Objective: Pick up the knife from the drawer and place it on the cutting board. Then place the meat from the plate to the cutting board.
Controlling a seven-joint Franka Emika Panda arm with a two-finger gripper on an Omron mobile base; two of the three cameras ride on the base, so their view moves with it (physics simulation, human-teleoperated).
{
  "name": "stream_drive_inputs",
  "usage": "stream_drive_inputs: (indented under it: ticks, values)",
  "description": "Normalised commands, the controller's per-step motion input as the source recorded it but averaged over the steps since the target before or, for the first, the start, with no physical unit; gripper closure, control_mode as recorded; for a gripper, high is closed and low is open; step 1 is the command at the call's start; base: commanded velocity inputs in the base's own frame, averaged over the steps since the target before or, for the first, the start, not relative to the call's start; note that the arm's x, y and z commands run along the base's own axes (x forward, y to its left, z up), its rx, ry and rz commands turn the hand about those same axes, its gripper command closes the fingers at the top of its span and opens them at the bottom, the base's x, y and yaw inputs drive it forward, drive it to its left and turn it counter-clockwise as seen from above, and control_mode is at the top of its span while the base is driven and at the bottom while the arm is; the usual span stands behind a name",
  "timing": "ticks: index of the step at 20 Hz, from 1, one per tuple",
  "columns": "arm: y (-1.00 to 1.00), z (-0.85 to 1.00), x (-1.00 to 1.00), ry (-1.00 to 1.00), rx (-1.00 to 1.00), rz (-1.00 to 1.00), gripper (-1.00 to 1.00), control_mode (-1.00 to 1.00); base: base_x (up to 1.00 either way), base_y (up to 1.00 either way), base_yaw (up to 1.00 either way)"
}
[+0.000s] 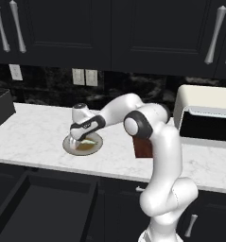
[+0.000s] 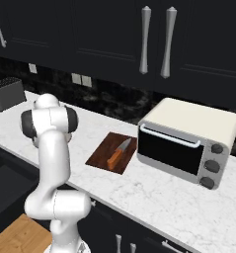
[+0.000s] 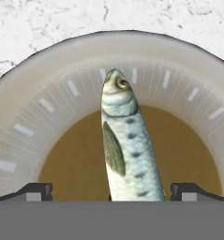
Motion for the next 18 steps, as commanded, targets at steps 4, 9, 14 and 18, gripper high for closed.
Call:
stream_drive_inputs:
  ticks: [4,9,14,18]
  values:
    - [-0.01,-0.27,0.00,0.00,0.00,0.00,1.00,-1.00,0.00,0.00,0.00]
    - [-0.20,0.01,-0.01,0.00,0.00,0.00,1.00,-1.00,0.00,0.00,0.00]
    - [-0.44,0.18,0.00,0.00,0.00,0.00,1.00,-1.00,0.00,0.00,0.00]
    - [-0.64,0.52,-0.16,0.00,0.04,-0.14,1.00,-1.00,0.00,0.00,0.00]
